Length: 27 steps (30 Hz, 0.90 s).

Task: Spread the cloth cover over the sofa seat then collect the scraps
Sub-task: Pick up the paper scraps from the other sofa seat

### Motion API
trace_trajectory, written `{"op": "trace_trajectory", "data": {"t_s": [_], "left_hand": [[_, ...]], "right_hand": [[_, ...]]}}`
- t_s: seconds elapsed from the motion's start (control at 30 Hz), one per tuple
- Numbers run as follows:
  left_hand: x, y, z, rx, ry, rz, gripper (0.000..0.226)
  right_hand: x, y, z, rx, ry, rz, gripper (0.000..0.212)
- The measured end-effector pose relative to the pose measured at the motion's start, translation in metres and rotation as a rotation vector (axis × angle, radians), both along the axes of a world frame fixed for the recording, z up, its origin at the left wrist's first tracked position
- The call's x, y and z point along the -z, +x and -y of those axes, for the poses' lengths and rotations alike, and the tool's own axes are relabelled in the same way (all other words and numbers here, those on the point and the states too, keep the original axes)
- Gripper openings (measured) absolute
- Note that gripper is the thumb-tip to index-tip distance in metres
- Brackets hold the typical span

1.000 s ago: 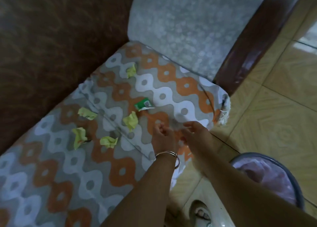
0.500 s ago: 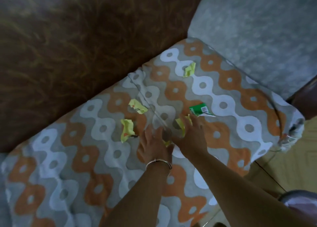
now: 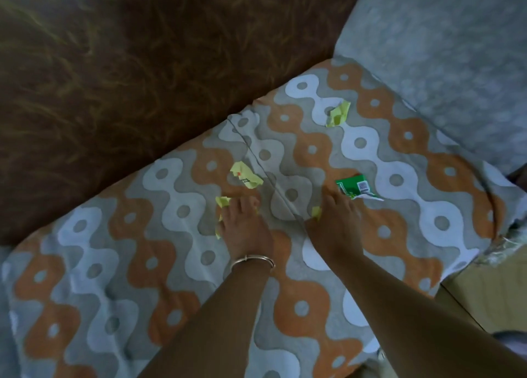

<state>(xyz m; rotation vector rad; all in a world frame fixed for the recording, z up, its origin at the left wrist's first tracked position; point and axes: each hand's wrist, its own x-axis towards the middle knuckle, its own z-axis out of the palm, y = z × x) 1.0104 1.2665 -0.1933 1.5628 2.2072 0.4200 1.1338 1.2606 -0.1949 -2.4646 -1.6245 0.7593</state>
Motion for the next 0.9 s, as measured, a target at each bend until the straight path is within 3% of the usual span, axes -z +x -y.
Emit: {"op": "trace_trajectory", "data": {"t_s": [0.13,0.23,0.3,0.4,0.5,0.63,0.73,0.9], "left_hand": [[0.005,-0.008,-0.014,-0.149,-0.025,-0.017,0.041],[0.015,-0.008,-0.018,-0.247,-0.071,-0.022,0.056],[0.02,-0.004,-0.02,-0.287,-0.148,0.03,0.063],[0.023,0.001,-0.022,-0.343,-0.215,0.048,0.062],[0.023,0.002,-0.029,-0.399,-0.237,0.016,0.052],[0.019,0.013,-0.044,-0.454,-0.056,0.127,0.031],[0.011,0.026,-0.061,-0.43,0.099,0.166,0.049],[0.007,0.039,-0.091,-0.408,-0.01,0.189,0.071]], "right_hand": [[-0.009,0.018,-0.017,-0.067,0.092,0.176,0.045],[-0.007,0.032,-0.032,0.017,0.104,0.169,0.027],[-0.003,0.039,-0.035,0.056,0.011,0.097,0.034],[0.005,0.047,-0.032,-0.014,-0.116,0.112,0.049],[0.009,0.056,-0.034,-0.128,-0.063,0.181,0.049],[0.0,0.066,-0.051,-0.096,-0.074,0.021,0.037],[-0.006,0.067,-0.073,-0.072,0.013,-0.001,0.029],[-0.012,0.076,-0.118,-0.115,0.134,-0.091,0.057]]}}
